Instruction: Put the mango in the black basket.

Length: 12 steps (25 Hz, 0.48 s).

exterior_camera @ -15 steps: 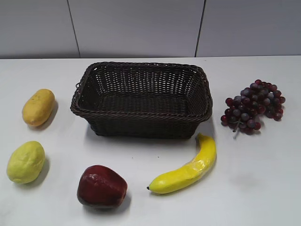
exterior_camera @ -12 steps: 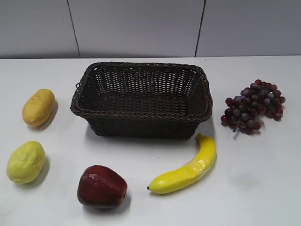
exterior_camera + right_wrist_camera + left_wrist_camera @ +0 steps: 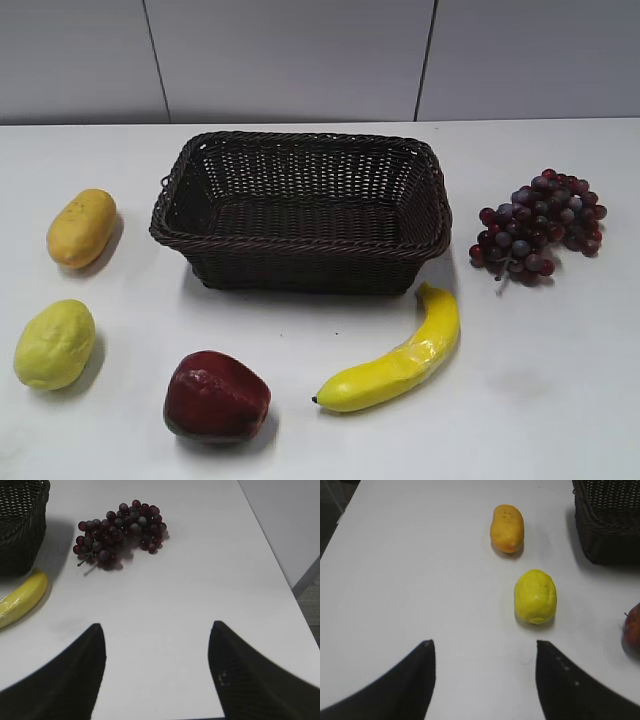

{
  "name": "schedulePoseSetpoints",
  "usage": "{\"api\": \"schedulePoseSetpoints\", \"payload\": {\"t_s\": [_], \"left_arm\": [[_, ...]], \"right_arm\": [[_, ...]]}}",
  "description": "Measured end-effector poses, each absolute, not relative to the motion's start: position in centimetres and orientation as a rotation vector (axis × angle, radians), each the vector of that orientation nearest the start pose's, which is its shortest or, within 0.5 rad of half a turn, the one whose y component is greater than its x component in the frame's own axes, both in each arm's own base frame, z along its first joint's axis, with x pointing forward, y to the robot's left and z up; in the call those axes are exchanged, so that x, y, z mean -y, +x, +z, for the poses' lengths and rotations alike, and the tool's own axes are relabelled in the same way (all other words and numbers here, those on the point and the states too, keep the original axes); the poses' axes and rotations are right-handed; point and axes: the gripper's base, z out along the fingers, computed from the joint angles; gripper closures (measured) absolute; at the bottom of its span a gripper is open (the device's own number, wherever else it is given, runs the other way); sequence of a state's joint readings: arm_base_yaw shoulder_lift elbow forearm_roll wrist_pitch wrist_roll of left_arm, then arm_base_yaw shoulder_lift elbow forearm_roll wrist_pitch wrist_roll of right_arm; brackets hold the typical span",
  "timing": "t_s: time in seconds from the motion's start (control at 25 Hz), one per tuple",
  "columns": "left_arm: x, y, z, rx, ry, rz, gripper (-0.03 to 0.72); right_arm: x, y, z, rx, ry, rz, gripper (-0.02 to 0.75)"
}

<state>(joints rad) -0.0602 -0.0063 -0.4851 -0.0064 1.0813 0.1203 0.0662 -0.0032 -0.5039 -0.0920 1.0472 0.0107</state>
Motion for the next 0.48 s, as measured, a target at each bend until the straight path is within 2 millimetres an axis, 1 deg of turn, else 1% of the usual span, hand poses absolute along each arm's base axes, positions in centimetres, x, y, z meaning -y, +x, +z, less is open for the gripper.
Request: {"api": "schedulePoseSetpoints", "payload": {"t_s": [0.2, 0.32, 0.4, 0.48], "left_arm": [[0.0, -0.5, 27.1, -2.065, 0.187, 0.029, 0.274], [0.0, -0.5, 27.2, -2.062, 0.187, 0.029, 0.285], [0.0, -0.5, 27.6, -2.034, 0.184, 0.028, 0.267], [0.0, -0.4, 28.4, -1.966, 0.175, 0.027, 0.202]], "right_arm": [[0.8, -0.5, 28.0, -2.020, -0.052, -0.061, 0.239], [0.8, -0.5, 28.0, -2.020, -0.052, -0.061, 0.239], [0.8, -0.5, 28.0, -2.020, -0.052, -0.061, 0.239], [0.8, -0.5, 28.0, -2.020, -0.052, -0.061, 0.239]]}}
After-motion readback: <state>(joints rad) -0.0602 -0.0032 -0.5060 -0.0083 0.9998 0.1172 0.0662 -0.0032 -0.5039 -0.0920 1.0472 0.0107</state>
